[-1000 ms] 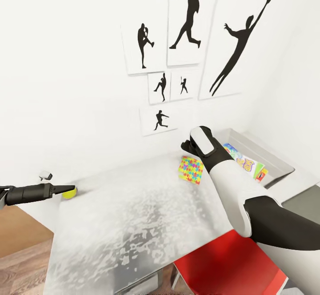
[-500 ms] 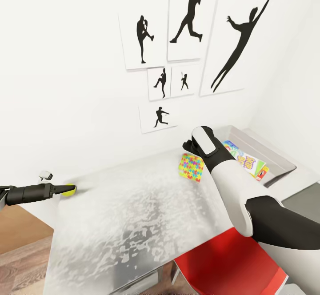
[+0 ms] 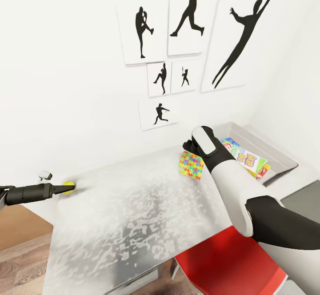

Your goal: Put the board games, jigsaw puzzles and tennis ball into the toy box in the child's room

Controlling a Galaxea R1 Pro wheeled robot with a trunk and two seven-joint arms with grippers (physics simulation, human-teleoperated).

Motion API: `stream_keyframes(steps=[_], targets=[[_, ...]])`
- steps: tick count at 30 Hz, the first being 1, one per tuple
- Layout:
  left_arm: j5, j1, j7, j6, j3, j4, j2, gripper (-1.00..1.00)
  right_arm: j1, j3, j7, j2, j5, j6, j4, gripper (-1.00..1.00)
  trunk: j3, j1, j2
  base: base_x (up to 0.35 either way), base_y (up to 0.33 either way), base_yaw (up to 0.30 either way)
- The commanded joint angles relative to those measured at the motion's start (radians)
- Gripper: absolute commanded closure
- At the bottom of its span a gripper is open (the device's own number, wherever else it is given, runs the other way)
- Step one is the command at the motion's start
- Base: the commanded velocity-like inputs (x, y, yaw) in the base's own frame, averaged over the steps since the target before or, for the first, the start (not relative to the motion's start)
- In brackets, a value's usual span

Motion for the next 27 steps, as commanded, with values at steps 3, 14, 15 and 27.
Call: stream_keyframes(steps=[3, 14, 15, 27], targets=[[0.004, -0.001, -0.003, 0.011, -0.005, 0.0, 0.001, -1.0, -0.001, 0.004, -0.008, 0.0, -0.007, 0.004, -0.001, -1.0, -0.007, 0.001, -0.002, 0.0, 0.0, 0.0], [0.004, -0.001, -0.003, 0.011, -0.004, 0.0, 0.004, -1.0, -0.001, 0.004, -0.008, 0.0, -0.007, 0.004, -0.001, -1.0, -0.025, 0.001, -0.002, 0.0, 0.0, 0.0], [0.004, -0.001, -0.003, 0.011, -0.004, 0.0, 0.004, -1.0, -0.001, 0.004, -0.008, -0.001, -0.007, 0.004, -0.001, -1.0, -0.026, 0.001, -0.002, 0.0, 0.0, 0.0], [0.004, -0.001, -0.003, 0.01, -0.004, 0.0, 0.019, -1.0, -0.001, 0.004, -0.008, -0.001, -0.007, 0.004, -0.001, -1.0, -0.045, 0.001, -0.002, 0.0, 0.0, 0.0]])
